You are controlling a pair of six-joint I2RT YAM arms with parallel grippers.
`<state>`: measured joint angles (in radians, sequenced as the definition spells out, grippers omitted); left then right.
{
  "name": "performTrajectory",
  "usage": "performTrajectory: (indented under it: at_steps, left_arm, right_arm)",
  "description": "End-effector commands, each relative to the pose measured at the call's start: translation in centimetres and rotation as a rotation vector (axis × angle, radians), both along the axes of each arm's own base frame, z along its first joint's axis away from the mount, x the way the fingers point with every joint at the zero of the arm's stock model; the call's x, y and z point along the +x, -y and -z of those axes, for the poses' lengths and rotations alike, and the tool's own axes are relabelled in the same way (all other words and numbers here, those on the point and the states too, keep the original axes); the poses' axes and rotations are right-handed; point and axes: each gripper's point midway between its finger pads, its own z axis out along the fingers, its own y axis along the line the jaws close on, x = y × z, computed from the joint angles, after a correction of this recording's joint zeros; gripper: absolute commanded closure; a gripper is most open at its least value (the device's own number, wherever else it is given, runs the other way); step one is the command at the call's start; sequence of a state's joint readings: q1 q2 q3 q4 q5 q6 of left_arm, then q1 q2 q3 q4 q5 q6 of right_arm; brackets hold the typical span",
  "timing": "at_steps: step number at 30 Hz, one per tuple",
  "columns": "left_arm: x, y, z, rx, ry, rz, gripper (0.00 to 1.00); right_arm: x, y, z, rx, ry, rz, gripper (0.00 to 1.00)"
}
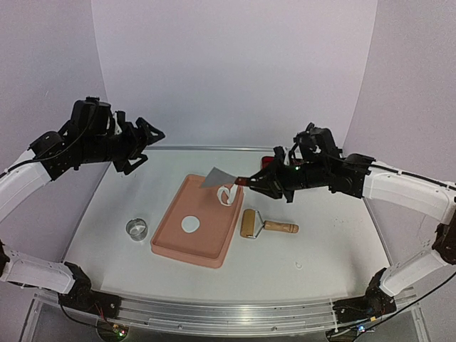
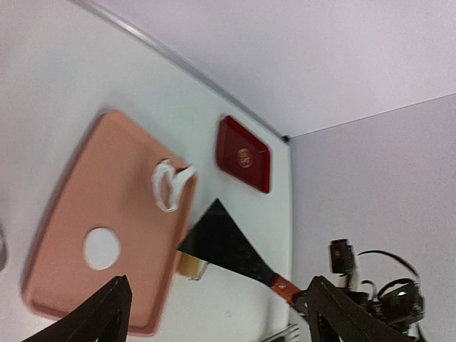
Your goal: Roll out the dumpling wrappers from the dough
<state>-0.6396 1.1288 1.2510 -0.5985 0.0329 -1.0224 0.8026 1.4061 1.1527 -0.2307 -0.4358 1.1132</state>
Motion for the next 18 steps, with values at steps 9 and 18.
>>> performTrajectory:
  at_steps: [9, 18]
  left_arm:
    - [-1.0, -4.2, 14.8, 0.430, -0.332, 0.177, 0.29]
    - [0.6, -2.8, 21.4, 0.499, -0.445, 0.320, 0.35]
  right_arm:
    - [-3.8, -0.2, 5.3, -0.077, -0.165, -0.197, 1.00]
    - [-4.1, -0.8, 7.8, -0.108, -0.212, -0.243, 1.00]
